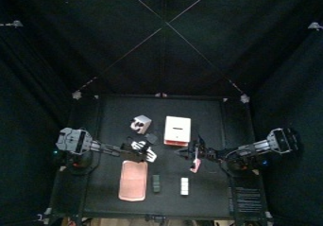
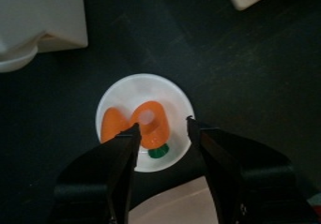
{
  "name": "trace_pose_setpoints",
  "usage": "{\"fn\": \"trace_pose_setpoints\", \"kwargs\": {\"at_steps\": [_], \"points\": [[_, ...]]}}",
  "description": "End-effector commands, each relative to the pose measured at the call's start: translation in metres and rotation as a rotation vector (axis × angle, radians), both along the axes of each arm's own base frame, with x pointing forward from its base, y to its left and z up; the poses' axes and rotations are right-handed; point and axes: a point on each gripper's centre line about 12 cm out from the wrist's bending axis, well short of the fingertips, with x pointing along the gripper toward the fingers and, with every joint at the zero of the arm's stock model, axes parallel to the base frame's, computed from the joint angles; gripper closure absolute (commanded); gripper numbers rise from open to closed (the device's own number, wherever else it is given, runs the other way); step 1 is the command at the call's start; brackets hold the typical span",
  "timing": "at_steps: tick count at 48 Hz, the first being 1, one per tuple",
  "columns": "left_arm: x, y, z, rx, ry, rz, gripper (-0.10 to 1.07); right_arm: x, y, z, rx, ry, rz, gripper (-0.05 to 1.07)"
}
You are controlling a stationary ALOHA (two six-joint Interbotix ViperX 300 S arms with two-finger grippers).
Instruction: Grab green sushi roll
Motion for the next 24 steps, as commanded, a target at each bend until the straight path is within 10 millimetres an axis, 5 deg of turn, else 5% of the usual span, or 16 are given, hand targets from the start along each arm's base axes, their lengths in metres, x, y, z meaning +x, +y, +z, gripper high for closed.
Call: {"fn": "trace_pose_setpoints", "kwargs": {"at_steps": [1,13,24], "points": [[0.009,-0.002,0.023,-0.009,-0.093,-0.021,0.16,0.001,0.0,0.006,0.0,-0.025,-0.003,0.52],[0.011,-0.016,0.037,-0.018,-0.153,-0.065,0.16,0.0,0.0,0.006,0.0,-0.024,-0.002,0.52],[0.013,-0.049,0.053,0.007,-0.23,-0.116,0.17,-0.001,-0.001,0.008,0.002,-0.031,-0.003,0.52]]}}
